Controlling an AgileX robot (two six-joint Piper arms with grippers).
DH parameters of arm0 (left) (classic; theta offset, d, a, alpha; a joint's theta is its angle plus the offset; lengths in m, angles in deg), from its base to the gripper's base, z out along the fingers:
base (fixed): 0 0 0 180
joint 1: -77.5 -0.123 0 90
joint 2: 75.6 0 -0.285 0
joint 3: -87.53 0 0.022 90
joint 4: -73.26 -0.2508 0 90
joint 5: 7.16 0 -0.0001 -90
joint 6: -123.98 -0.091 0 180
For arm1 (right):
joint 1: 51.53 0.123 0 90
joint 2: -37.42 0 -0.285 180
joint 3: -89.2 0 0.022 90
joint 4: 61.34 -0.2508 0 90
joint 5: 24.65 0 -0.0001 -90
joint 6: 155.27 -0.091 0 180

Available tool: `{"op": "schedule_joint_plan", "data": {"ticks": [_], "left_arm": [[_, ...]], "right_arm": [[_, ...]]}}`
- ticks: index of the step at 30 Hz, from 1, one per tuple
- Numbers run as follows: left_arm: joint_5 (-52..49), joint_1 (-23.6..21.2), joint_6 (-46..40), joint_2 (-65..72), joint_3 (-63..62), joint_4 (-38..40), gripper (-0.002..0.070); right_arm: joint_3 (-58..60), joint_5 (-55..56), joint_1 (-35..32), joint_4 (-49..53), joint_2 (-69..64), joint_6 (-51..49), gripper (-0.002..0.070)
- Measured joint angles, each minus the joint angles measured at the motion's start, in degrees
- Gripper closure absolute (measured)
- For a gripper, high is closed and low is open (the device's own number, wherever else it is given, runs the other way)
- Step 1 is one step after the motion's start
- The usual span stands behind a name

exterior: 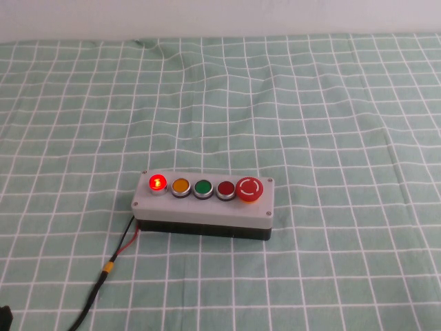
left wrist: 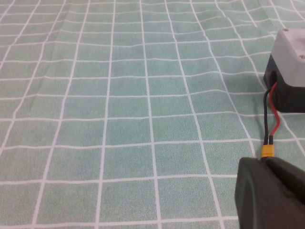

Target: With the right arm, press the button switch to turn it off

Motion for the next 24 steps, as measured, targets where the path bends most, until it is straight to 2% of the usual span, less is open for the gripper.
{"op": "schedule_joint_plan", "data": {"ticks": [12,24], "left_arm": [[0.0,0.0,0.0,0.0,0.0,0.0,0.0678],[0.0,0.0,0.0,0.0,0.0,0.0,0.0678]], "right_arm": [[0.1,42.2,0.0,-0.3,0.2,0.0,0.0692],[0.1,55.0,0.0,-0.8,0.2,0.0,0.0692]]}}
